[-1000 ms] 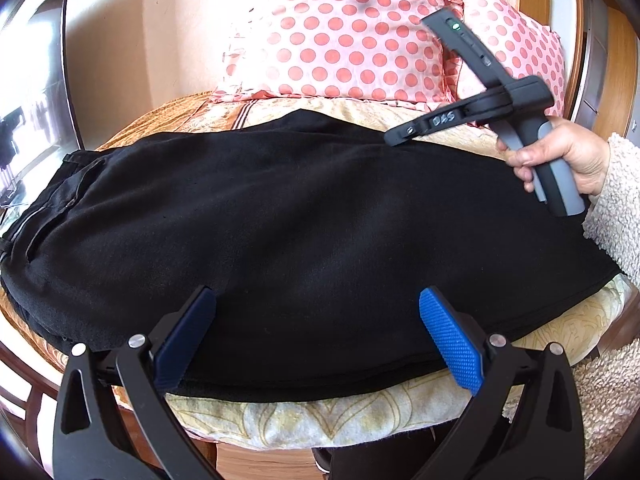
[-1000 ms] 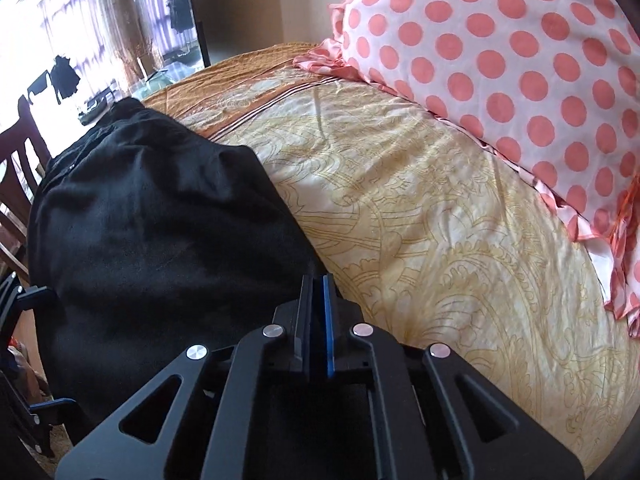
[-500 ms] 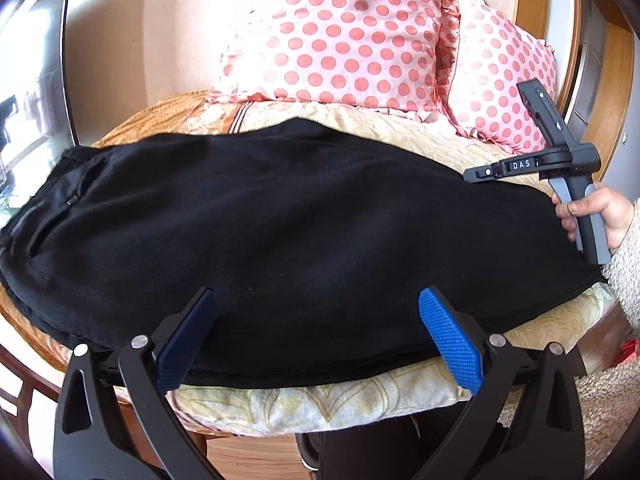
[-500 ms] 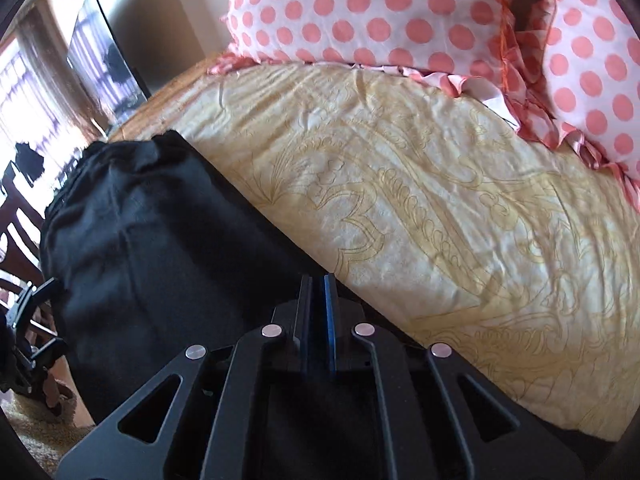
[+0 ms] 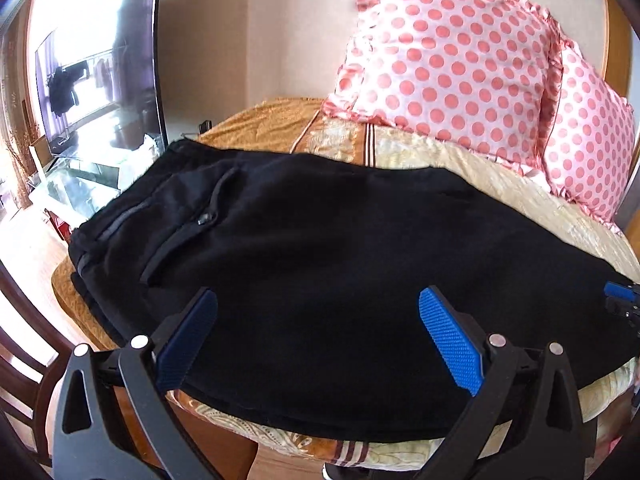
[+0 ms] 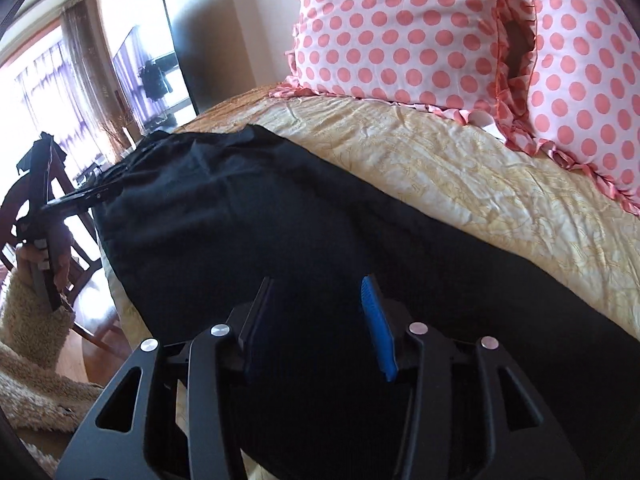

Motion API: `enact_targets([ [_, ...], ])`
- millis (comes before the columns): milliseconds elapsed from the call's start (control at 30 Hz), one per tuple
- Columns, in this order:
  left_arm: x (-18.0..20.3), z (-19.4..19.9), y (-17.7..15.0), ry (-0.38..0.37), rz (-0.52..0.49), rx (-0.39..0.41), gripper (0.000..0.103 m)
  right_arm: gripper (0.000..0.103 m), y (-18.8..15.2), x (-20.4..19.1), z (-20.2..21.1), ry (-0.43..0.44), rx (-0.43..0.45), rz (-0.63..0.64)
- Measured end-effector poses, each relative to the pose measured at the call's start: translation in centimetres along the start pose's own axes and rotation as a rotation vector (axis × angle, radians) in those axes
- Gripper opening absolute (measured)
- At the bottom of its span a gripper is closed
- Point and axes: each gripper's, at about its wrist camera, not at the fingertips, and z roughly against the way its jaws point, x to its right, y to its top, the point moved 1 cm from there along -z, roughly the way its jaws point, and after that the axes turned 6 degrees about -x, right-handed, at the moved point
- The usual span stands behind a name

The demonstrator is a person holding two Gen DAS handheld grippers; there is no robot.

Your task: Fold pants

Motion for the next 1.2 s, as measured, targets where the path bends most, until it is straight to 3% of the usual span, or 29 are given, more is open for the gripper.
enact_targets([
  [67, -0.1, -1.1, -0.7, 0.018, -0.002, -0.033, 0.101, 0.046, -1.8, 0.6, -0.7, -0.071, -0.047, -0.022],
  [167, 0.3, -0.7, -1.3, 0.024, -0.015, -0.009, 0.101, 0.046, -4.2, 2.7, 2.1, -0.095, 0.036, -0.145],
  [233, 0.8, 0.1, -1.5, -0.038, -0.008, 0.011, 0.101, 0.05, -6.0, 5.4, 6.0, -0.137, 0.151, -0.293],
  [267, 1.3, 0.4, -1.5, -0.063, -0.011, 0.018, 0.101, 0.057, -7.4, 7.5, 8.5, -0.16, 0.22, -0.406],
  [367, 3.4, 0.9, -1.5, -0.133, -0.048, 0.032, 0.101, 0.06, -13.5, 14.3, 15.8, -0.294, 0.387, -0.774],
  [500, 6.8, 0.4, -1.8, -0.219, -0.115, 0.015, 0.101, 0.06, -20.7, 19.9, 21.4, -0.489, 0.447, -1.091],
  [633, 9.3, 0.1, -2.6, -0.233, -0.188, -0.001, 0.101, 0.06, -25.3, 22.9, 23.1, -0.531, 0.468, -1.28],
  [733, 10.1, -0.4, -3.2, -0.232, -0.208, -0.03, 0.101, 0.059, -27.1, 23.4, 22.9, -0.51, 0.468, -1.33],
  [867, 10.0, -0.7, -3.7, -0.23, -0.205, -0.045, 0.101, 0.059, -27.3, 23.3, 21.7, -0.508, 0.438, -1.334],
  [1200, 10.3, -0.9, -3.7, -0.207, -0.228, -0.036, 0.101, 0.051, -26.8, 22.4, 20.9, -0.525, 0.463, -1.281],
])
